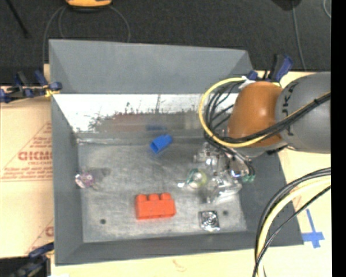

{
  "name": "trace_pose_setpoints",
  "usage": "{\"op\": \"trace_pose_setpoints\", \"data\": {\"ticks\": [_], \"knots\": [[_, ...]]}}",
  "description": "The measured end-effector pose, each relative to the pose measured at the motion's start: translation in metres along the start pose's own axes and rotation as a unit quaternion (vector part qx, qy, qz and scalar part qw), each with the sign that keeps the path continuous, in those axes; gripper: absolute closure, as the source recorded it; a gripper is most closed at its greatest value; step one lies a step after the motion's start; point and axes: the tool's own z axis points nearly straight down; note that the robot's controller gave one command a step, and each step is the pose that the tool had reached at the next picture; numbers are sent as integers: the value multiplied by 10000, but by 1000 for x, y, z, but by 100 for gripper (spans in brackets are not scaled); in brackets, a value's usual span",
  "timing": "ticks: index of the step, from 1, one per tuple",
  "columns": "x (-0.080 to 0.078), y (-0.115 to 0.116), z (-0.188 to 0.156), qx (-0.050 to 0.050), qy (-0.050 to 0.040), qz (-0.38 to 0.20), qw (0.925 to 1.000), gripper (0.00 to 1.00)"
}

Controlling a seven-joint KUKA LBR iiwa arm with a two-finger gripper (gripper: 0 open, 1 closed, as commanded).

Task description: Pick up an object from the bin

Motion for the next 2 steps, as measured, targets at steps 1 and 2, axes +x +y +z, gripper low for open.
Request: {"op": "trace_pose_setpoints", "data": {"ticks": [1,2], "knots": [[-2,-1,-3,8,-28,5,10000,100],[0,-16,-121,14,-32,311,9995,100]]}}
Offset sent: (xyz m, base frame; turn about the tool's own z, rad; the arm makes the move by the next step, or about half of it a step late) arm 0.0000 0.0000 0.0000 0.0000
